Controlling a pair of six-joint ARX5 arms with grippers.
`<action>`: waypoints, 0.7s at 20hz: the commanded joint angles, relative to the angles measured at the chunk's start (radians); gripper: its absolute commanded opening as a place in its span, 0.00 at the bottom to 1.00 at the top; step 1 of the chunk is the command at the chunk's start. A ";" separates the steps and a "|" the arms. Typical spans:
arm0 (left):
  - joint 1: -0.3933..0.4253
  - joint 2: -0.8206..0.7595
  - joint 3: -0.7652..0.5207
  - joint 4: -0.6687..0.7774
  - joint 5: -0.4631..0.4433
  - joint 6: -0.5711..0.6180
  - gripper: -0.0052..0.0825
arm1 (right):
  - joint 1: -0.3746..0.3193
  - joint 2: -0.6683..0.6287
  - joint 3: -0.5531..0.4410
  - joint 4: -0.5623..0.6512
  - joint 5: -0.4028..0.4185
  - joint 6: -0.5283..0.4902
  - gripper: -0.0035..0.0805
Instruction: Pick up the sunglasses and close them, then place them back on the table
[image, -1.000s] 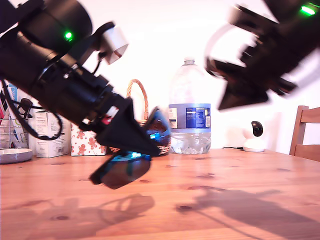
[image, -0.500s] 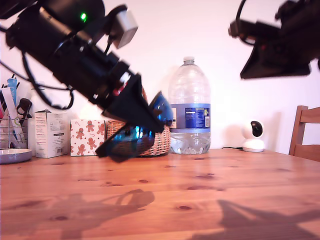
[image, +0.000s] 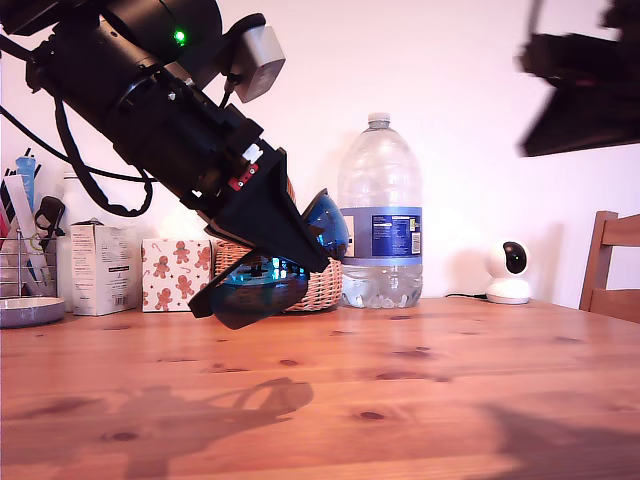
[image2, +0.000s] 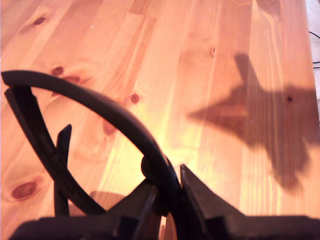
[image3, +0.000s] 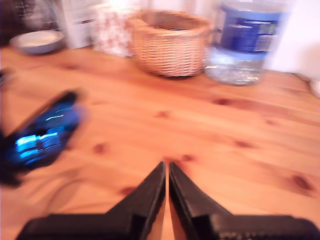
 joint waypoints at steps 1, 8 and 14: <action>0.003 0.016 0.006 0.008 0.004 0.006 0.04 | -0.088 -0.029 -0.016 0.008 -0.032 0.008 0.03; 0.004 0.016 0.010 0.008 0.004 0.005 0.04 | -0.257 -0.221 -0.117 -0.037 -0.005 0.092 0.03; 0.007 0.019 0.021 -0.016 0.005 0.002 0.04 | -0.256 -0.444 -0.178 -0.121 0.139 0.117 0.03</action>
